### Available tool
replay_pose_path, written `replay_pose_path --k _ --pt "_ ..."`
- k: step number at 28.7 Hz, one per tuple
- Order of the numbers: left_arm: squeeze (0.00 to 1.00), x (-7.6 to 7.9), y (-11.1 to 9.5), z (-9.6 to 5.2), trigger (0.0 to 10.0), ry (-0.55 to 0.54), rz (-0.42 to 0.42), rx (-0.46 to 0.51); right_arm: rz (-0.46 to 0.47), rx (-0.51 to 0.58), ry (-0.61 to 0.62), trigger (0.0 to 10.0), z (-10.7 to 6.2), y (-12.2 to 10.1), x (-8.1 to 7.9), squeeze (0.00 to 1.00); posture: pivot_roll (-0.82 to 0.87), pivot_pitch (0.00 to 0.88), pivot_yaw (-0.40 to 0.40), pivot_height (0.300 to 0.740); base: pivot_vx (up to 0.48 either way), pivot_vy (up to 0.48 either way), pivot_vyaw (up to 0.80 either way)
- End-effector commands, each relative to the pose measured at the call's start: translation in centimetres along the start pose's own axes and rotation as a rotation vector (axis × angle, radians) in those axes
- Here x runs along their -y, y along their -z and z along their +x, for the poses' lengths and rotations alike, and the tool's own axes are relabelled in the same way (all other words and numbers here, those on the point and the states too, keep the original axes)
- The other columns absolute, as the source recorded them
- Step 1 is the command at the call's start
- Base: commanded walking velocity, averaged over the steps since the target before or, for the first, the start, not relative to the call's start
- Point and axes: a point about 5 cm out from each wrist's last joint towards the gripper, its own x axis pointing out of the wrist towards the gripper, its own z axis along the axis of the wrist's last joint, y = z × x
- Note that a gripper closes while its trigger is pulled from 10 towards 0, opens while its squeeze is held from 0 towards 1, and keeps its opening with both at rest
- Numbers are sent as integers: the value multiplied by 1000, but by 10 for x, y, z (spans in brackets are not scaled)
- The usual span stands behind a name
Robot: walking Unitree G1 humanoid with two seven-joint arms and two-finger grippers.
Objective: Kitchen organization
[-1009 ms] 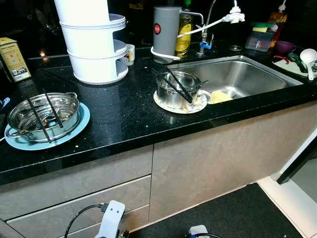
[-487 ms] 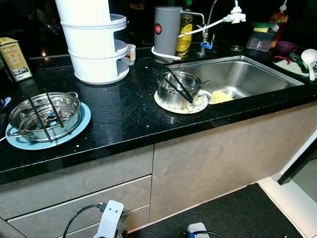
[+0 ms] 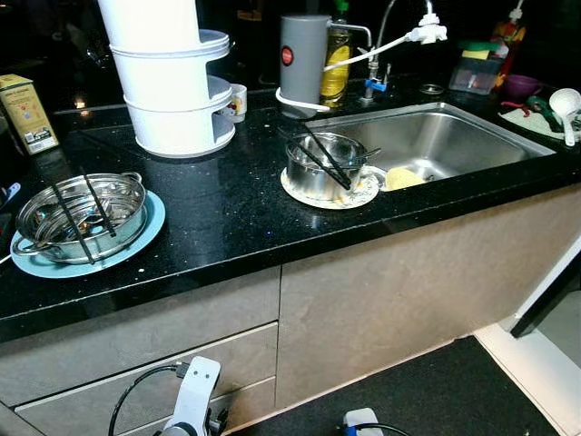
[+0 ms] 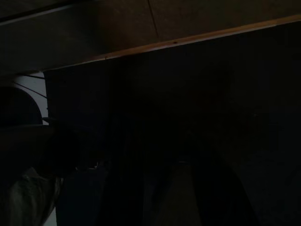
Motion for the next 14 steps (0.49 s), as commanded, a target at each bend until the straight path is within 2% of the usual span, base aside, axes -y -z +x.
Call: replay_pose_path --k 1,7,9,14 --pt "0 6 10 -2 10000 14 -7 -39 11 -18 9 10000 -2 6 2 0 -41 74 -5 740 0 0 0" --pt "0 8 18 -5 10000 12 -21 -55 -7 -26 1 10000 -2 5 4 0 -20 56 -37 740 0 0 0" --pt "0 4 21 -6 10000 -8 -46 -55 -32 -31 -19 10000 -1 5 0 0 -20 50 -33 740 0 0 0" --pt "0 5 24 -8 10000 -9 -45 -64 -18 -30 -9 10000 -2 6 1 0 -17 50 -43 740 0 0 0"
